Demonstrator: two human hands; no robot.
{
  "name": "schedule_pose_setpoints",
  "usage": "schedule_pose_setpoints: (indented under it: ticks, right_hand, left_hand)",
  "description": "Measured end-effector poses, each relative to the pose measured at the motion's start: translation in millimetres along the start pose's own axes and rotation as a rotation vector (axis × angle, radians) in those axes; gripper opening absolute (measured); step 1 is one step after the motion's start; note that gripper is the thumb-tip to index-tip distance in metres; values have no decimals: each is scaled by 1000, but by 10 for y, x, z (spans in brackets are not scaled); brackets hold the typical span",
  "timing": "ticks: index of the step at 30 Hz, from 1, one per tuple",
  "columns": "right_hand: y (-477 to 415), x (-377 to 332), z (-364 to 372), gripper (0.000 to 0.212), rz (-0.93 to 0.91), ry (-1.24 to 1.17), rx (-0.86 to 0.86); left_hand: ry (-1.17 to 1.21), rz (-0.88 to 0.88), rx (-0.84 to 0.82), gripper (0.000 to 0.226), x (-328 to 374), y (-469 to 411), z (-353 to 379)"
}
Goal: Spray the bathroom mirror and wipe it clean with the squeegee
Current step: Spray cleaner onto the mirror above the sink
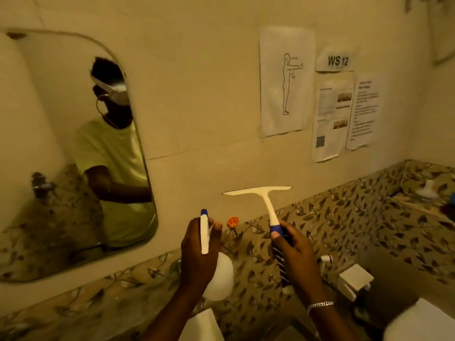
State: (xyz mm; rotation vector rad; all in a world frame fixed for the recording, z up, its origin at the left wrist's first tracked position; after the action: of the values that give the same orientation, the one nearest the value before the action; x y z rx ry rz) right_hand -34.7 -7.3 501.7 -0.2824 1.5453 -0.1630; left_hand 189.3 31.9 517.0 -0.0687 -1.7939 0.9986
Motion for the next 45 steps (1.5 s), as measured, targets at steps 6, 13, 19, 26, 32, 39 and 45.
schedule_pose_setpoints:
  ticks: [6, 13, 19, 26, 32, 39, 45]
  right_hand:
    - [23, -641, 491, 29, -133, -146, -93]
    - [130, -1050, 1046, 29, -149, -271, -180]
    - [262, -1337, 1470, 27, -136, -343, -268]
    - [450, -1641, 1892, 24, -202, -364, -330]
    - [584, -1769, 2140, 28, -221, -402, -356]
    - [638, -1849, 2263, 32, -256, -428, -351]
    - [635, -1882, 2293, 35, -261, -444, -336]
  left_hand:
    - [15, 78, 155, 45, 332, -341, -674]
    - [-44, 150, 363, 50, 753, -595, -1408]
    - [-32, 206, 453, 31, 1086, -720, -1952]
    - [-126, 222, 584, 28, 1401, -890, -2603]
    - [-171, 245, 671, 19, 1657, -1062, -3072]
    - [-245, 220, 673, 14, 1699, -1200, -3337]
    - [-259, 162, 636, 15, 1597, -1255, -3429]
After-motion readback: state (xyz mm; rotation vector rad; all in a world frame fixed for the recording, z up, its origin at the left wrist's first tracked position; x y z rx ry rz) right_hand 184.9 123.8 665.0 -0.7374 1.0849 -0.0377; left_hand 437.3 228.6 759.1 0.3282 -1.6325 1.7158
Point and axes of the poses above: each hand's wrist, its own y-axis away from the middle knuckle, its own z-axis out of the palm, x = y × z, the point moved 4 cm from there along -y, towards the middle knuckle, and after that the axes turned 6 degrees about y, right-handed, at the moved point
